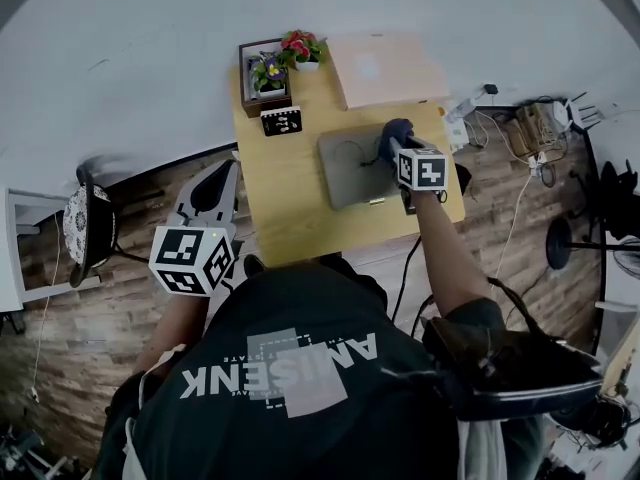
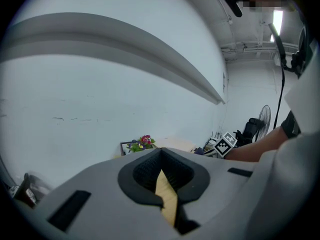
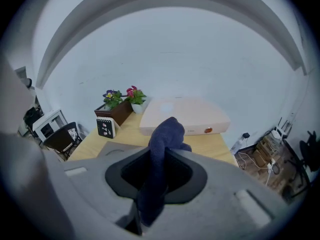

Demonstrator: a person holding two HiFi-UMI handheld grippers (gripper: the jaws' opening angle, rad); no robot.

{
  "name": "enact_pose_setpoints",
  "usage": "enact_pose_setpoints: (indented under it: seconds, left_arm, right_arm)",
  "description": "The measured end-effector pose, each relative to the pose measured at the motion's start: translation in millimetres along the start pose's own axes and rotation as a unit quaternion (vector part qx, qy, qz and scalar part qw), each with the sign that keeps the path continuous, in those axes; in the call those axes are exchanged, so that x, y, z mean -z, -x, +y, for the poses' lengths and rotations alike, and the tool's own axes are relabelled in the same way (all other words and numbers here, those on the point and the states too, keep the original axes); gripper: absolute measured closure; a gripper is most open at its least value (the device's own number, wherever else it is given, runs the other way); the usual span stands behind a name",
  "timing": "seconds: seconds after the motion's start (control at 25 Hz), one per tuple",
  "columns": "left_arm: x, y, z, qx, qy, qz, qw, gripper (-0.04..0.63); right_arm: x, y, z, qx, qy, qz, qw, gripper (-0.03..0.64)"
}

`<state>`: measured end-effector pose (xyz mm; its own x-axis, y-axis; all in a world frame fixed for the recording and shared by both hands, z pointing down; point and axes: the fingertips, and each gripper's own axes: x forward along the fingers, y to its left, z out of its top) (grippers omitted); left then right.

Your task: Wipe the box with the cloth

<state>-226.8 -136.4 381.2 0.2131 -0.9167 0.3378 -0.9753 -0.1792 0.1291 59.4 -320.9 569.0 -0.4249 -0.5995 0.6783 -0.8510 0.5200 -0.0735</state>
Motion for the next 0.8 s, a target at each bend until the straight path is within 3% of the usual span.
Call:
enact_pose_setpoints:
  seconds: [0.32,0.48,0.8]
  left_arm:
    - [0.1,-31.9,-45.6,-0.022,-0.014,0.024,0.9994,0.595]
    - [15.6,-34.0,-50.8,-0.037,-0.015,0.047,0.9981,0.595]
    - [22.8,-10.3,-35.6,-0.036,-0.014,0.059,0.9975,0.595]
  right_arm:
    - [55.7,-11.2,-64.5,0.003,-0.019,0.06,0.998,0.546]
    - [55.7,-17.6,-58.0,-0.019,0.006,0.046,0.999,0.546]
    - [63.1,-15.1,-44.3,0.016,0.048,0.063,0.997,0.548]
